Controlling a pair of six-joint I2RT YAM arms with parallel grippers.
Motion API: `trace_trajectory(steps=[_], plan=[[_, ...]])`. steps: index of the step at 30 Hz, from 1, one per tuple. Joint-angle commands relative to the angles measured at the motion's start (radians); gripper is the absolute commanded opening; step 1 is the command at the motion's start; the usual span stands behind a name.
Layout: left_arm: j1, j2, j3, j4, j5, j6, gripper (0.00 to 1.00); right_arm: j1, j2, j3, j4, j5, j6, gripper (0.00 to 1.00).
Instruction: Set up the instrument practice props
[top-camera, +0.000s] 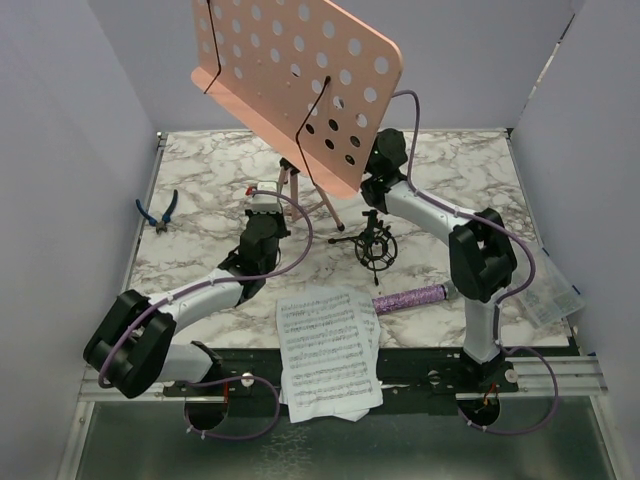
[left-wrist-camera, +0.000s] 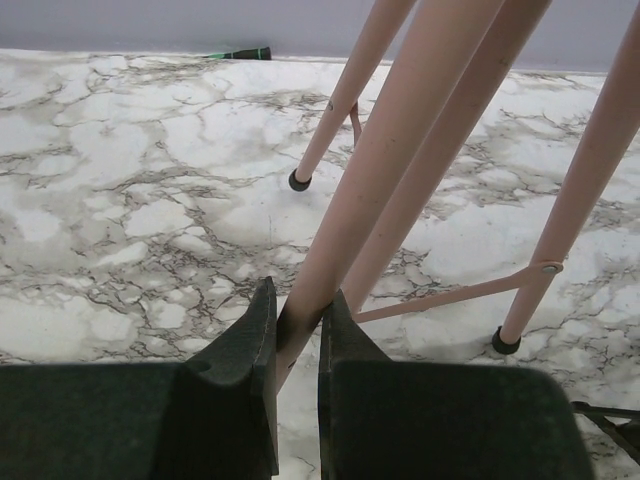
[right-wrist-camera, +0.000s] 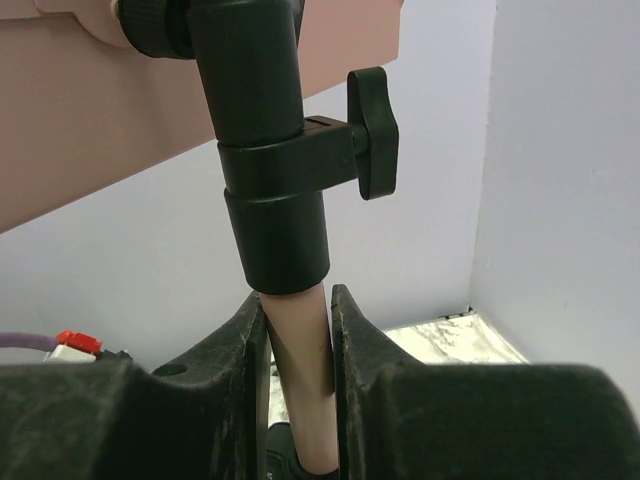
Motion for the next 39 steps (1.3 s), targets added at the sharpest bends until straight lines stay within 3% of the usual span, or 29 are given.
trace_trajectory(steps=[1, 5, 9, 13, 16, 19, 28, 37, 39], plan=[[0.064, -0.002, -0.049, -0.086, -0.117, -0.154, 0.0, -0.03, -0.109, -0.02, 0.033, -0.037, 0.139, 0.01], [0.064, -0.027, -0.061, -0.089, -0.094, -0.147, 0.04, -0.03, -0.088, 0.049, -0.103, -0.062, 0.127, 0.01], [0.064, -0.065, -0.081, -0.09, -0.078, -0.156, 0.31, -0.03, -0.073, 0.103, -0.211, -0.051, 0.123, 0.01], [0.064, -0.104, -0.089, -0.09, -0.062, -0.145, 0.51, -0.03, -0.077, 0.099, -0.249, -0.025, 0.121, 0.01], [0.063, -0.125, -0.084, -0.093, -0.039, -0.113, 0.76, -0.03, -0.085, 0.09, -0.254, -0.03, 0.115, 0.01], [0.065, -0.124, -0.053, -0.102, 0.028, -0.051, 0.87, -0.03, -0.093, 0.082, -0.262, -0.026, 0.105, 0.01], [0.078, -0.043, 0.087, -0.16, 0.241, 0.08, 0.85, -0.026, -0.084, 0.131, -0.373, -0.07, 0.035, 0.01], [0.089, 0.021, 0.158, -0.145, 0.29, 0.128, 0.71, -0.023, -0.058, 0.155, -0.437, -0.094, 0.002, 0.01], [0.093, 0.027, 0.168, -0.139, 0.33, 0.151, 0.62, -0.023, -0.054, 0.161, -0.444, -0.102, 0.003, 0.01]])
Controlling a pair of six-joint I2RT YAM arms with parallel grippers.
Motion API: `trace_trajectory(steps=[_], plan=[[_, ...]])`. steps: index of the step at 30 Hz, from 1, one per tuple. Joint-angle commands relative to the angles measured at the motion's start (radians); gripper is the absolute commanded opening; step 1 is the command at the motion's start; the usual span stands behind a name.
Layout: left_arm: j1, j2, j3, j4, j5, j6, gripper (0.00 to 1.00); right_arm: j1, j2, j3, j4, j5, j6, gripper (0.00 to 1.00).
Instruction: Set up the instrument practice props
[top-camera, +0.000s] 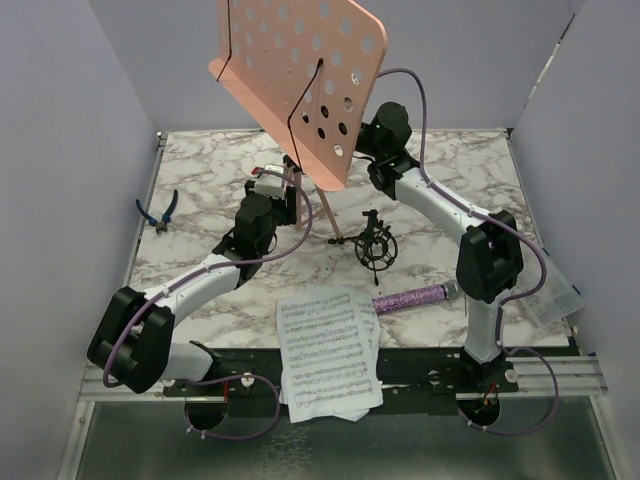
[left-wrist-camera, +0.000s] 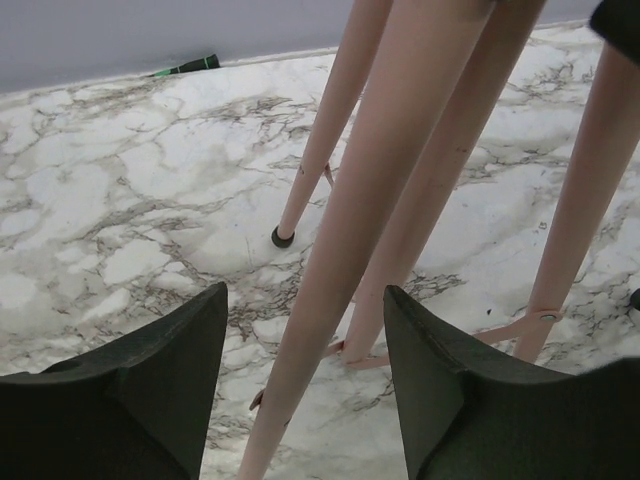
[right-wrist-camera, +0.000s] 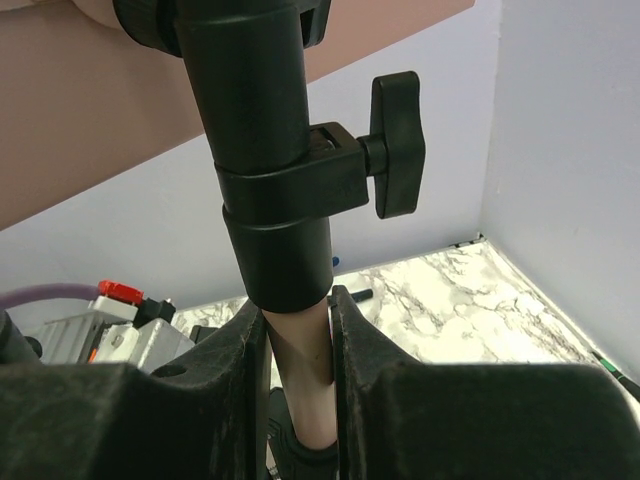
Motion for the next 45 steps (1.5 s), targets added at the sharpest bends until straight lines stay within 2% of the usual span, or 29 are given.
trace_trajectory(steps=[1, 3, 5, 7, 9, 10, 16, 21, 25, 31, 39, 45], plan=[[0.016, 0.022, 0.049, 0.008, 0.103, 0.073, 0.6, 0.007, -0.016, 0.051, -0.066, -0.021, 0.064, 0.01], [0.023, 0.032, 0.061, 0.014, 0.109, 0.075, 0.59, 0.007, -0.004, 0.067, -0.082, -0.029, 0.061, 0.01], [0.036, 0.04, 0.079, 0.015, 0.122, 0.076, 0.49, 0.007, 0.004, 0.082, -0.1, -0.029, 0.054, 0.01], [0.052, 0.049, 0.087, 0.015, 0.153, 0.076, 0.32, 0.007, 0.009, 0.092, -0.11, -0.029, 0.054, 0.01], [0.067, 0.06, 0.093, 0.015, 0.178, 0.076, 0.05, 0.007, 0.014, 0.107, -0.115, -0.029, 0.057, 0.01], [0.074, 0.063, 0.093, 0.015, 0.188, 0.076, 0.0, 0.007, 0.017, 0.111, -0.116, -0.026, 0.059, 0.01], [0.084, 0.056, 0.071, 0.022, 0.205, 0.044, 0.0, 0.007, 0.058, 0.201, -0.164, -0.031, 0.076, 0.01], [0.081, 0.044, 0.037, 0.039, 0.139, -0.021, 0.0, 0.007, 0.093, 0.283, -0.169, -0.037, 0.105, 0.01], [0.06, 0.033, 0.017, 0.051, 0.055, -0.067, 0.0, 0.007, 0.133, 0.417, -0.211, -0.045, 0.102, 0.01], [0.009, -0.004, -0.023, 0.095, -0.211, -0.11, 0.0, 0.007, 0.169, 0.54, -0.224, -0.053, 0.094, 0.01], [-0.022, 0.008, -0.039, 0.125, -0.362, -0.037, 0.0, 0.002, 0.163, 0.57, -0.182, -0.022, 0.094, 0.01], [-0.041, 0.059, -0.027, 0.127, -0.481, 0.001, 0.0, -0.015, 0.167, 0.585, -0.076, 0.008, 0.169, 0.01]])
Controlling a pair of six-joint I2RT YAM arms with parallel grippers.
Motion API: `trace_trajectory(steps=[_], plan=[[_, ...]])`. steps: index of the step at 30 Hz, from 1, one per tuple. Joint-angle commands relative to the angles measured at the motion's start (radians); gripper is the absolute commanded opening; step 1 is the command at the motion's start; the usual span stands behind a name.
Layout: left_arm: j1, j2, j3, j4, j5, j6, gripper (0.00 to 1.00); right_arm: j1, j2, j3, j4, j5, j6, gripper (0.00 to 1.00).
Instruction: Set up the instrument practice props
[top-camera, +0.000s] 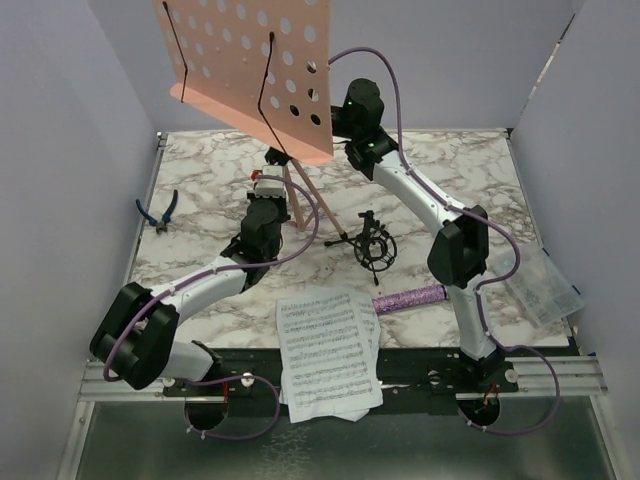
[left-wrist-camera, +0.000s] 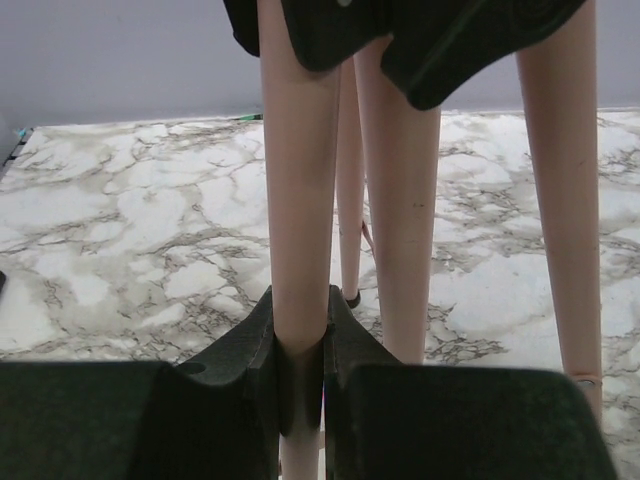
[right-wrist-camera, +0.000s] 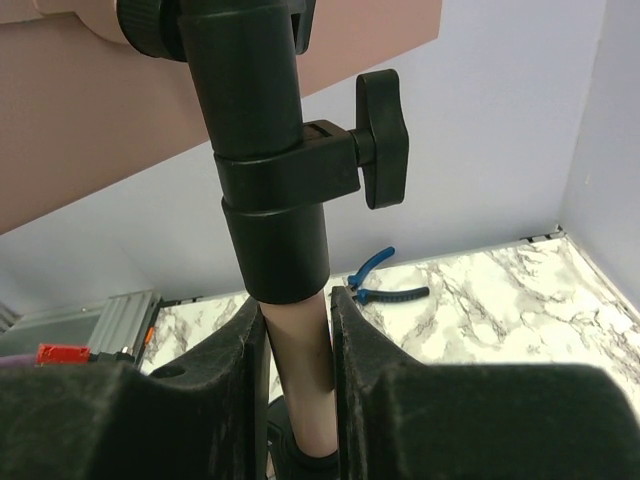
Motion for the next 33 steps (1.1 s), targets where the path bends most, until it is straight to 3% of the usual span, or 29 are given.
trace_trajectory(steps=[1, 12, 22, 33], plan=[[0.015, 0.042, -0.018, -0.007, -0.259, -0.034, 0.0, -0.058, -0.061, 0.12, 0.251, 0.128, 0.158, 0.01], [0.015, 0.079, -0.008, -0.008, -0.304, 0.011, 0.0, -0.072, -0.126, 0.094, 0.38, 0.175, 0.2, 0.01], [0.015, 0.108, 0.022, -0.009, -0.294, 0.153, 0.0, -0.1, -0.191, -0.028, 0.558, 0.141, 0.254, 0.01], [0.015, 0.115, -0.016, -0.019, -0.259, 0.14, 0.0, -0.115, -0.296, -0.215, 0.666, 0.104, 0.247, 0.01]])
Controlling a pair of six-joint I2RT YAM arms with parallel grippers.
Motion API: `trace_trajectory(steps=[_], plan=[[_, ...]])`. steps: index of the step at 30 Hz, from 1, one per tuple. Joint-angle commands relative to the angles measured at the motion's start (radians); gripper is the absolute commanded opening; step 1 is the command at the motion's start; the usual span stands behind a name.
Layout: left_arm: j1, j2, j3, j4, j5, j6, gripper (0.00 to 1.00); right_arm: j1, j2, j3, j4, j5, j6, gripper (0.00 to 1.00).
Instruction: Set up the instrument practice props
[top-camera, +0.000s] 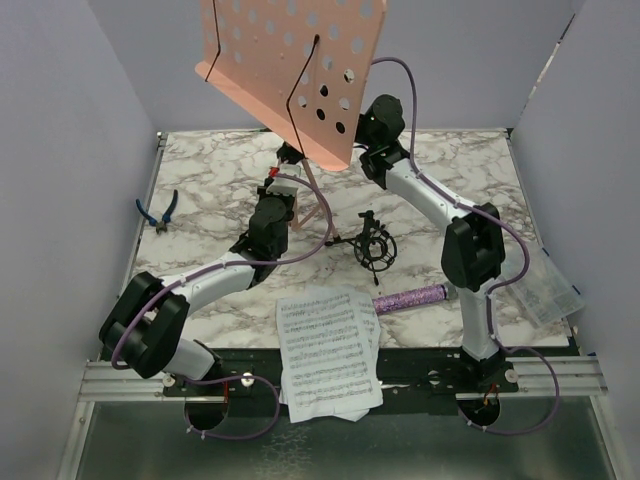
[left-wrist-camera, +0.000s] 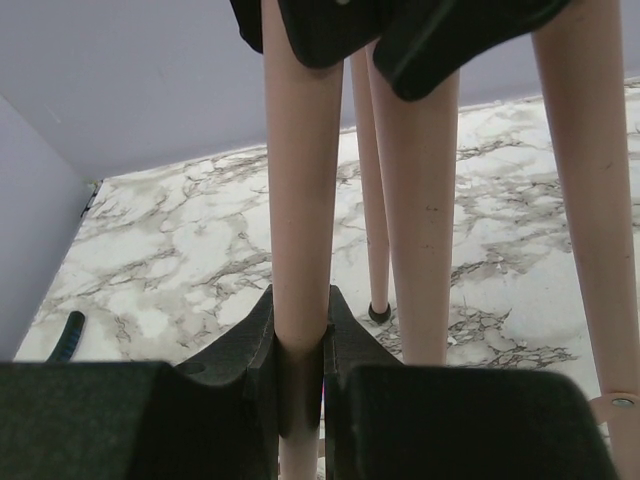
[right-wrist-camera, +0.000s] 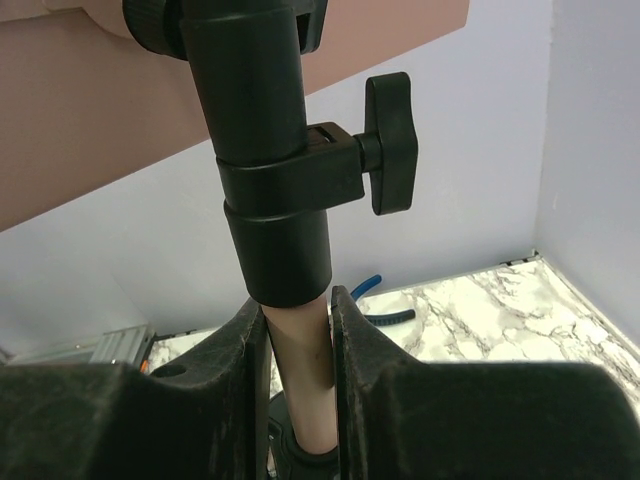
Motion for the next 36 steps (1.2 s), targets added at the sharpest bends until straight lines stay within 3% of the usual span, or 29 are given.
trace_trajectory(steps=[1, 5, 17, 29, 36], plan=[[0.044, 0.036, -0.061, -0.099, -0.174, -0.094, 0.0, -0.056, -0.213, 0.049, 0.294, 0.071, 0.081, 0.01], [0.044, 0.04, -0.074, -0.118, -0.167, -0.13, 0.0, -0.056, -0.226, 0.034, 0.308, 0.066, 0.081, 0.01], [0.047, 0.081, -0.054, -0.201, -0.166, -0.176, 0.0, -0.055, -0.204, 0.22, 0.204, 0.067, 0.035, 0.01], [0.056, 0.088, -0.026, -0.214, -0.162, -0.234, 0.0, -0.056, -0.223, 0.222, 0.188, 0.143, -0.012, 0.01], [0.058, 0.076, 0.044, -0.307, -0.221, -0.44, 0.0, -0.058, -0.169, 0.207, 0.177, 0.16, 0.048, 0.01]])
